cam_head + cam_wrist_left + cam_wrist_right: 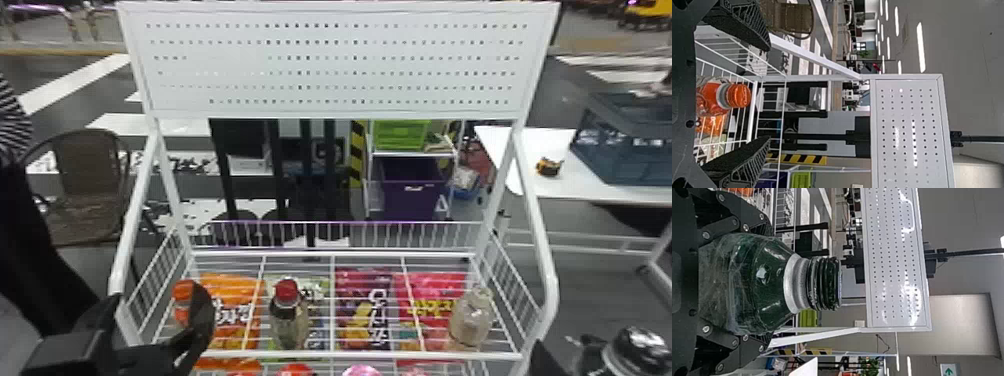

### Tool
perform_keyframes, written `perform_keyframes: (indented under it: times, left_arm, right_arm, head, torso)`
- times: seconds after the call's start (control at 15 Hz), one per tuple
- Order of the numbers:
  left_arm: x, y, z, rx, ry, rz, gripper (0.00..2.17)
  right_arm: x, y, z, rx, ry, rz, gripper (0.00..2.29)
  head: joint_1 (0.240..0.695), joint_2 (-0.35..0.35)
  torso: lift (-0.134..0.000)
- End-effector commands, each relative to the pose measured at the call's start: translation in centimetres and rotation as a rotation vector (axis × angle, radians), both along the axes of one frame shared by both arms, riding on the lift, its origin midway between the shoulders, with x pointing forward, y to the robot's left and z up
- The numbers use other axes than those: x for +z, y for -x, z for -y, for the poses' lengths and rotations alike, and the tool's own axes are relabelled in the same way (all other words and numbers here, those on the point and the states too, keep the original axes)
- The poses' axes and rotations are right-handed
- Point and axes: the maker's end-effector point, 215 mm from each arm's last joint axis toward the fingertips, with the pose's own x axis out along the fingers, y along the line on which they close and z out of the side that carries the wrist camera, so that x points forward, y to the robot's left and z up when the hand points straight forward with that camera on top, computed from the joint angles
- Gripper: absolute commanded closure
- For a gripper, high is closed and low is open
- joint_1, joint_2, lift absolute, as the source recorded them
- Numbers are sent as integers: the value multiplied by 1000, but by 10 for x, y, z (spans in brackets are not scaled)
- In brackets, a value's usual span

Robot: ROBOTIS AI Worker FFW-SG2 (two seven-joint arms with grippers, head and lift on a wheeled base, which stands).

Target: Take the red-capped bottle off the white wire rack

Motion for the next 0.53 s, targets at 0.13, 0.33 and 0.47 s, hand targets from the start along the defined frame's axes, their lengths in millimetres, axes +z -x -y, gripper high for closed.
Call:
perform_keyframes:
  times: [0.13,0.33,0.47]
  left_arm:
    - [0,0,1,-1,1,-1,87]
    - [-1,1,1,-1,1,-2,87]
    - [-1,2,1,-1,0,-2,87]
  right_arm:
    - [0,0,0,-1,-3,0,485]
    - [2,0,0,0,-3,3,485]
    - [0,0,0,0,-3,0,485]
  head:
    - [499,0]
    - [499,0]
    - [499,0]
  torso:
    - [0]
    - [0]
    - [0]
